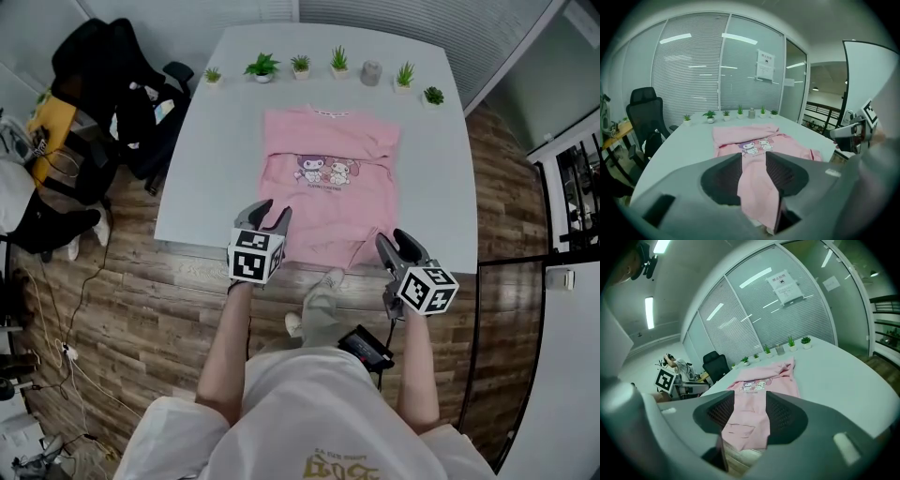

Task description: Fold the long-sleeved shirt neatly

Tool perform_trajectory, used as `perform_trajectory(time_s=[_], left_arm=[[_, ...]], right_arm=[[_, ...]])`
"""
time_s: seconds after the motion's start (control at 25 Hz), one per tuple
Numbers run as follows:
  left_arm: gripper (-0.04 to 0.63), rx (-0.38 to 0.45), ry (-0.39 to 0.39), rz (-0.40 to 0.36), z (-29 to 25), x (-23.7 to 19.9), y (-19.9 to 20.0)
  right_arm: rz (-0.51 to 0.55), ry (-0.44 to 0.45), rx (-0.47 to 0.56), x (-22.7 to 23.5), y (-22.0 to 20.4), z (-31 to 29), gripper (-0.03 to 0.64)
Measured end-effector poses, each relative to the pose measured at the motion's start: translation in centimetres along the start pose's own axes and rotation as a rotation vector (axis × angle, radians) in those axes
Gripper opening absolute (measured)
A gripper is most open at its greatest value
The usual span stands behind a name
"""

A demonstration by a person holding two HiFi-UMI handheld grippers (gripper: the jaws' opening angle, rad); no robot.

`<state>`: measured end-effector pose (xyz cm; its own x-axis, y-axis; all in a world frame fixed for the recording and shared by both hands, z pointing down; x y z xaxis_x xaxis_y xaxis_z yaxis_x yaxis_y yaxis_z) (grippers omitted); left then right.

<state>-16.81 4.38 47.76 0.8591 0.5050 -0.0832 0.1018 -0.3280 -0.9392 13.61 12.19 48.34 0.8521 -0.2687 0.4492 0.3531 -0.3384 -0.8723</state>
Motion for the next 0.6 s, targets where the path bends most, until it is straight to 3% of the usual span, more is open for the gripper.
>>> perform_trajectory(time_s=[0.6], left_arm=[[0.147, -0.228, -0.125, -0.055, 2.1, 2.2, -8.0]], right_arm=[[0.024, -0.056, -0.119, 0.6, -3.7, -1.4, 0.202]])
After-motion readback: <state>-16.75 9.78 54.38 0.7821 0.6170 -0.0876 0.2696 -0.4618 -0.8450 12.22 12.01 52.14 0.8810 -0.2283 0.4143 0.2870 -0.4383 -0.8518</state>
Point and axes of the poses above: the fingertips, and each gripper's own axes: z backward along the fingers, x to its right, y out of its top, the point moved 8 cm from there along z, backward along the fingers, and after that the axes turned 15 degrees about x, right-handed, at the moved point
